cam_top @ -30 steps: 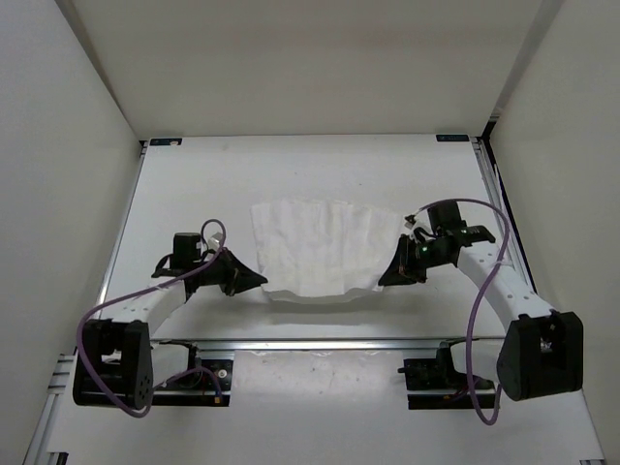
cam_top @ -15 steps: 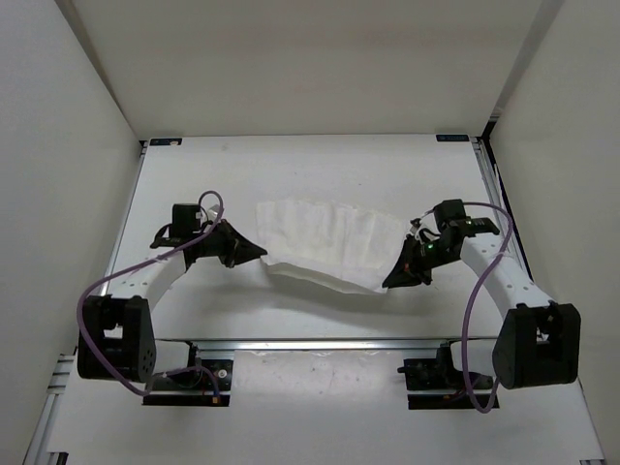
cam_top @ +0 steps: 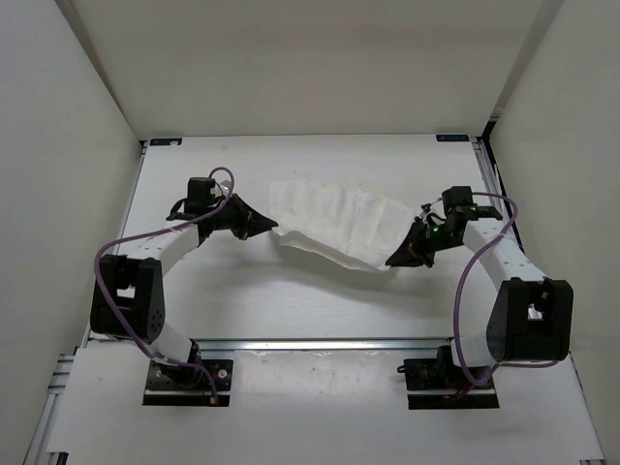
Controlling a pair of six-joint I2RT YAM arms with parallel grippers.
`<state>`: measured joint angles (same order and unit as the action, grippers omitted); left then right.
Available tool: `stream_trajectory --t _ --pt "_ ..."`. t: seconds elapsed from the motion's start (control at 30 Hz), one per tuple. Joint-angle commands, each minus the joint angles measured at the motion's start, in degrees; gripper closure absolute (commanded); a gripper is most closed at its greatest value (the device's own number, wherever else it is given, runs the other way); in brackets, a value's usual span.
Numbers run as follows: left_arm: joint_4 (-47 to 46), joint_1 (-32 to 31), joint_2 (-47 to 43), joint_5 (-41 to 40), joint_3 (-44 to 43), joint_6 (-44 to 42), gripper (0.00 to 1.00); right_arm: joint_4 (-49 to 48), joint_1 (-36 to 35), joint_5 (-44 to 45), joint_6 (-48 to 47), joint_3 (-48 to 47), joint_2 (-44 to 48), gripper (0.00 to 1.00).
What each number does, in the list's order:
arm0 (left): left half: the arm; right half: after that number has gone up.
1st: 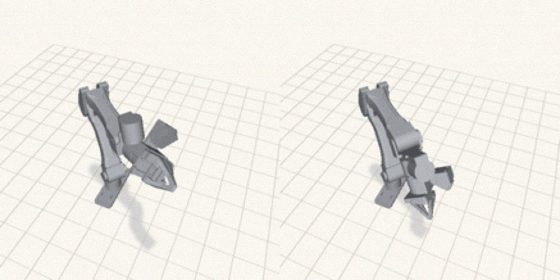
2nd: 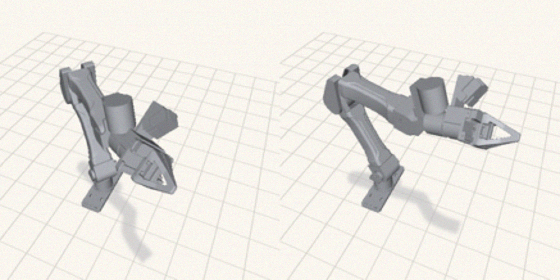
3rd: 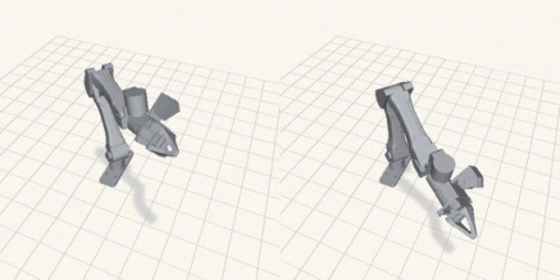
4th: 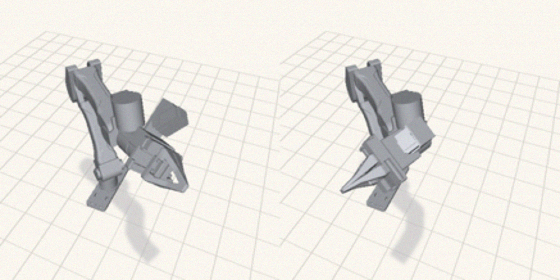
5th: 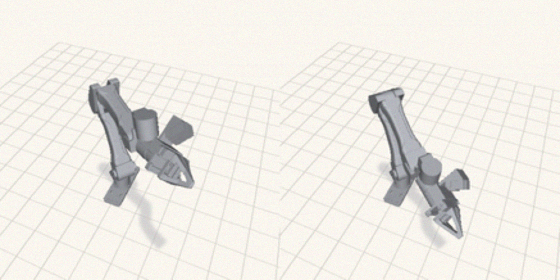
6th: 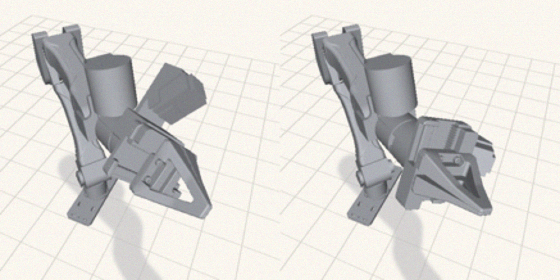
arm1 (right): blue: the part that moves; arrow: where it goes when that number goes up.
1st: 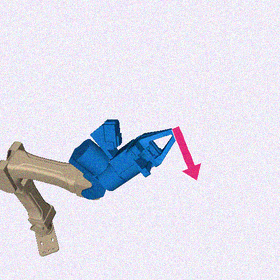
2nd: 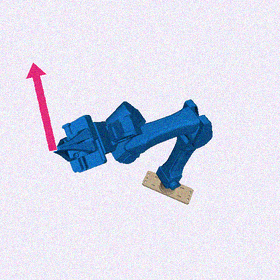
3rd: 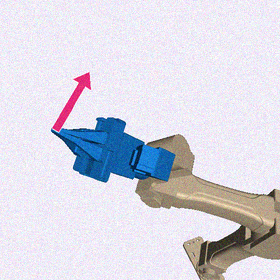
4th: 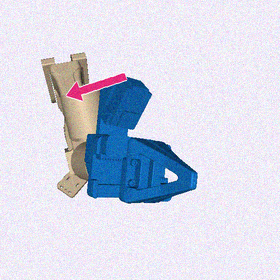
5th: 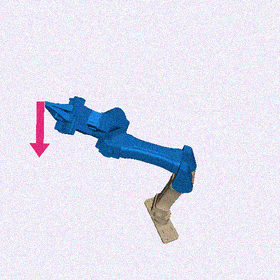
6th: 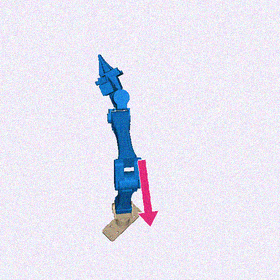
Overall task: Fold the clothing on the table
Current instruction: Fold the skirt
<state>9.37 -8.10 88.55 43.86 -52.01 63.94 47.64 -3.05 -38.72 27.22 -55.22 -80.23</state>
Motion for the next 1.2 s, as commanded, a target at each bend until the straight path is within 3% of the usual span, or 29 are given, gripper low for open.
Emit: stream_trajectory --t 0.0,0.23,0.4,0.57,0.73,1.17 --pt "0.0 0.3 -3.8 -1.8 2.0 -0.1 1.0 2.6 0.6 0.5 -0.9 -0.9 1.7 1.0" --pt "6.8 0.6 -19.3 -0.2 16.0 -3.2 1.0 12.6 -5.3 0.0 -0.5 6.2 13.3 1.0" --pt "12.4 1.3 -22.8 -1.0 13.7 -5.3 1.0 15.6 -9.2 -2.4 3.6 6.9 19.3 1.0" --pt "9.0 2.6 -13.7 -2.9 4.7 -4.3 1.0 11.8 -0.7 -3.0 -0.5 4.3 13.4 1.0" --pt "5.8 -0.6 -0.2 -6.9 -7.4 -3.0 1.0 1.3 5.2 -1.2 1.5 3.5 4.6 1.0" --pt "-5.0 -9.8 30.9 -8.2 -33.8 5.3 1.0 -7.0 11.0 -1.8 5.5 7.8 -2.6 1.0"
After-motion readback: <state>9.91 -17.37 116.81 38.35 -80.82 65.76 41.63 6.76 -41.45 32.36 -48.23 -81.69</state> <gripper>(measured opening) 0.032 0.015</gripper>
